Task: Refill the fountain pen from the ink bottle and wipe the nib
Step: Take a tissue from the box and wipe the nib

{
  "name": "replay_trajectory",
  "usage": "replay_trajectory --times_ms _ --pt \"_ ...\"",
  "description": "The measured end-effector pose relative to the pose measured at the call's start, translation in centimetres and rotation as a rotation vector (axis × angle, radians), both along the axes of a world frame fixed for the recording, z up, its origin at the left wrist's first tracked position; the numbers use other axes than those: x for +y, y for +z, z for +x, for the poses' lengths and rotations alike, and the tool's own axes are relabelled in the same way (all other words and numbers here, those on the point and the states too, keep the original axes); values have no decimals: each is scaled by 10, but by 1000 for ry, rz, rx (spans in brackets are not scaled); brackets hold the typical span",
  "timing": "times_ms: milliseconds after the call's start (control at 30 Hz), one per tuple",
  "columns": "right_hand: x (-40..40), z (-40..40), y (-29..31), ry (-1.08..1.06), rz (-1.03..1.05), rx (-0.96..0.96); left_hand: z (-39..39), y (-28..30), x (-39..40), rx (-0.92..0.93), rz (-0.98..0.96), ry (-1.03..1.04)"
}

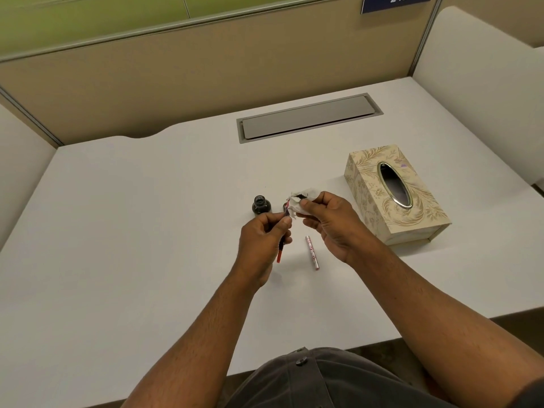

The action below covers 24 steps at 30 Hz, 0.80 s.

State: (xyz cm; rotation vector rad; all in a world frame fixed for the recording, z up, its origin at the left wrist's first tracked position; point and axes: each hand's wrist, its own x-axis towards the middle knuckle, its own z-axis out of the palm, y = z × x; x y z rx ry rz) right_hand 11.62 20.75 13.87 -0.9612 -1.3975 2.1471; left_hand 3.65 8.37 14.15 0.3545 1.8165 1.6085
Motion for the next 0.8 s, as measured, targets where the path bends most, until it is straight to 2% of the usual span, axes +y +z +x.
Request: replay_trajectory --times_ms 133,333,433,500,533,567,633,700,733,800 --pt "-2 -2 -3 -31 -9 -23 -1 -5 0 151 -94 14" --pt "-9 -5 2 -67 -63 -58 -3 -19 -3 795 -252 12" --pt "-7 -7 6 -92 -363 57 -3 -23 -5 1069 -292 -10" --pt "-3 -9 11 -143 -591 170 -5 -26 -6 1111 -308 -43" --pt "0 -10 13 -168 -632 200 -6 -27 -7 1038 -288 -34" --pt "4 -10 15 -189 -613 207 -7 -26 -8 891 -255 3" --pt "12 -8 13 -224 -453 162 -13 -19 -8 451 -177 98" --pt "17 -5 8 -205 -200 34 -19 -8 -9 25 -26 115" --pt "17 -3 5 -177 -66 -37 -21 -2 -9 -105 51 96" --pt "15 -3 1 -124 155 -111 -25 4 -10 -224 129 53"
